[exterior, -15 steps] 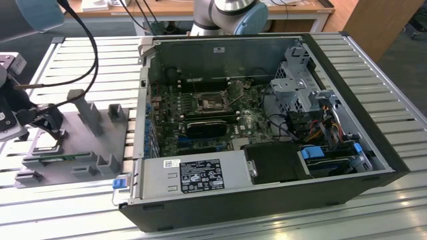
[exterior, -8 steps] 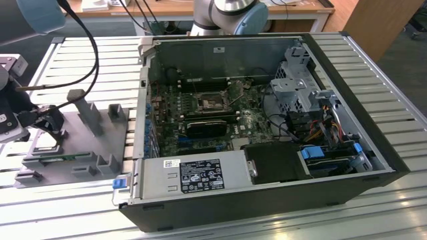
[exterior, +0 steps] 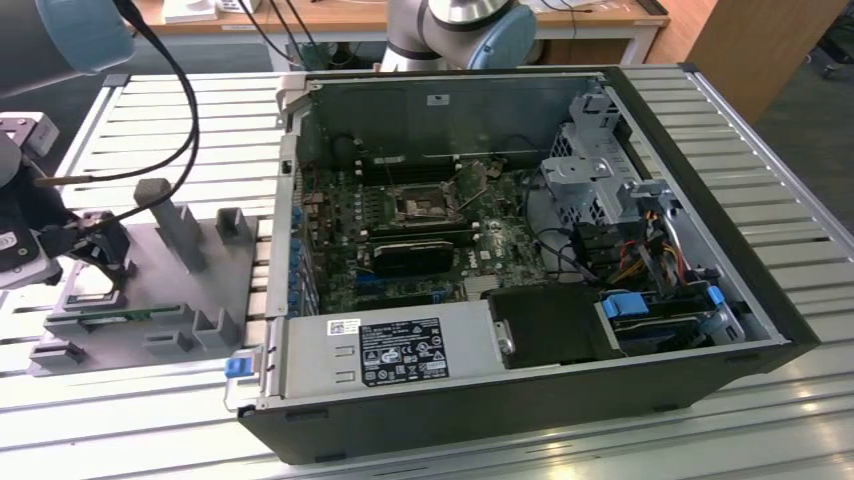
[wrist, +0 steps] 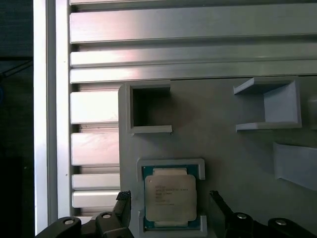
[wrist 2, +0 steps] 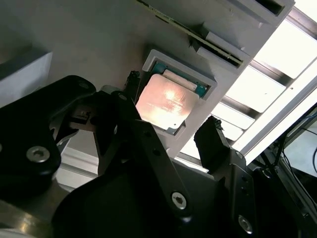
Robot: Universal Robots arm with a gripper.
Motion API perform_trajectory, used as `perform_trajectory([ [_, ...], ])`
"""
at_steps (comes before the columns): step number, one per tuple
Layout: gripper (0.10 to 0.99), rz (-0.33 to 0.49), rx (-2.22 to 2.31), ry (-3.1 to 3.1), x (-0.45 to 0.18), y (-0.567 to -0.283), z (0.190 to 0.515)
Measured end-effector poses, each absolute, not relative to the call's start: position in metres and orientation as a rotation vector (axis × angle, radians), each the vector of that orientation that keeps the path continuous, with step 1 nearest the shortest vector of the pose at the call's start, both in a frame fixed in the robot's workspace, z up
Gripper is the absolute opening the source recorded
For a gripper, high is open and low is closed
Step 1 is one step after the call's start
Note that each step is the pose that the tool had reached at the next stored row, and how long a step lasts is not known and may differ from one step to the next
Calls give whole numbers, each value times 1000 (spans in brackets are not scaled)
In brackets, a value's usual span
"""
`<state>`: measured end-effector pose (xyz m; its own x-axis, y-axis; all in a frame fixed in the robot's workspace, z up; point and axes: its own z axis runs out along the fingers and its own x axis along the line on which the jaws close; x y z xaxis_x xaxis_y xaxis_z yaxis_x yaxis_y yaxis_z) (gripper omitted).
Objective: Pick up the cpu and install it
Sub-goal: 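Pick up the cpu and move it towards the insertion slot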
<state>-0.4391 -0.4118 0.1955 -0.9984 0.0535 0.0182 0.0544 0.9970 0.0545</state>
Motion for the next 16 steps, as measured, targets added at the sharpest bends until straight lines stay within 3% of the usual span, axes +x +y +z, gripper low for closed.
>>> perform_trajectory([
  [8,725,-86,-91,-3122,-439,-412,190],
  [10,710,-86,-92,-3122,-439,-412,189],
  [11,643,-86,-92,-3121,-439,-412,188],
  [16,643,-86,-92,-3121,-438,-412,187],
])
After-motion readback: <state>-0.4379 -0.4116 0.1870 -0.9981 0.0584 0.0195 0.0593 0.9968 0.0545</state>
